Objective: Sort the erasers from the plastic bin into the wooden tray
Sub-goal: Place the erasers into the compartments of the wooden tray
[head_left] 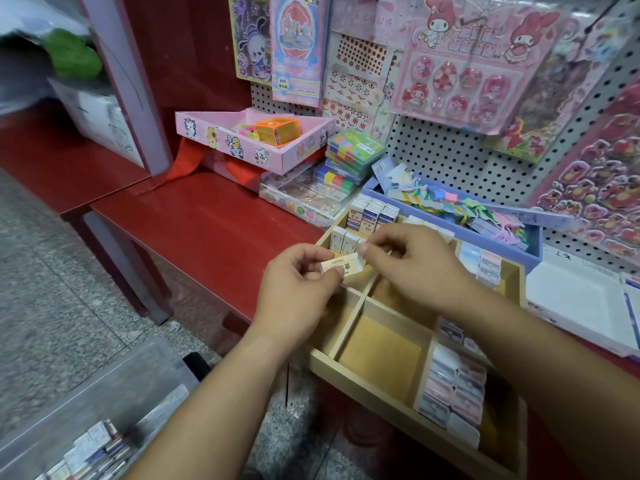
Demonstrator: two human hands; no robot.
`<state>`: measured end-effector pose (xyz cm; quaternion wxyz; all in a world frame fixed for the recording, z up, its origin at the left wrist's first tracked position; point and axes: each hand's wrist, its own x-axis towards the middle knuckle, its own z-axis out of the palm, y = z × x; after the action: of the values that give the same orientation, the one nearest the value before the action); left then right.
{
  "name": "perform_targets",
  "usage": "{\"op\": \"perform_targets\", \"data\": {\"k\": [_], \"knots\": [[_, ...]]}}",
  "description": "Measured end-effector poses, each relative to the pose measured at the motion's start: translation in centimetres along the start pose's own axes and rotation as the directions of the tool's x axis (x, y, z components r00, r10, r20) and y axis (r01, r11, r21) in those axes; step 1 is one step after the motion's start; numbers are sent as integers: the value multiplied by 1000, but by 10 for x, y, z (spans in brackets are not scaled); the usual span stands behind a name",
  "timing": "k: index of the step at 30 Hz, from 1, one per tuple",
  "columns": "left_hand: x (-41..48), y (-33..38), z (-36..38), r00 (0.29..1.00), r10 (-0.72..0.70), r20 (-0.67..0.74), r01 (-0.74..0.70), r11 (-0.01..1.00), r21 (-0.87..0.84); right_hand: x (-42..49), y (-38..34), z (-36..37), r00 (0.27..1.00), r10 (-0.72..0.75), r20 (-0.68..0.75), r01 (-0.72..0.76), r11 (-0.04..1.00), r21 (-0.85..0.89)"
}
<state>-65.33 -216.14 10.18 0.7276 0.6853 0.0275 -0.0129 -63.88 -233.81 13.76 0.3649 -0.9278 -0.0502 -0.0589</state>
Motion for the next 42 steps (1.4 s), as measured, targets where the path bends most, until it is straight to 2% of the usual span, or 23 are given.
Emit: {"op": "perform_targets", "data": {"k": [4, 6, 8, 10, 12, 14, 16, 19, 26, 42], "knots": [[-5, 5, 0, 1000, -6, 9, 7, 998, -56, -12, -4, 11, 992, 116, 50, -126, 937, 326], [-7, 7, -1, 1000, -17, 22, 18, 999, -35, -15, -6, 8, 988, 141, 56, -151, 904, 400], [-5, 6, -6, 998, 54, 16, -55, 995, 78, -13, -6, -2, 985, 174, 15, -164, 895, 416], [0, 1, -14, 984, 178, -23, -163, 936, 311, -7, 2, -18, 965, 240, -101, -188, 912, 365], [3, -1, -23, 962, 267, -58, -197, 824, 531, 2, 15, -37, 939, 259, -225, -215, 955, 202], [6, -6, -29, 963, 263, -54, -161, 728, 667, 12, 32, -50, 934, 228, -274, -242, 970, -18], [7, -10, -31, 980, 195, -31, -109, 666, 738, 21, 50, -53, 939, 214, -271, -262, 953, -155], [7, -14, -31, 991, 131, 6, -86, 617, 782, 32, 71, -44, 951, 206, -231, -274, 906, -324], [5, -17, -29, 984, 180, 9, -113, 577, 809, 47, 84, -33, 963, 126, -238, -238, 813, -532], [5, -22, -25, 975, 217, -34, -90, 535, 840, 46, 84, -40, 976, 130, -175, -210, 776, -595]]}}
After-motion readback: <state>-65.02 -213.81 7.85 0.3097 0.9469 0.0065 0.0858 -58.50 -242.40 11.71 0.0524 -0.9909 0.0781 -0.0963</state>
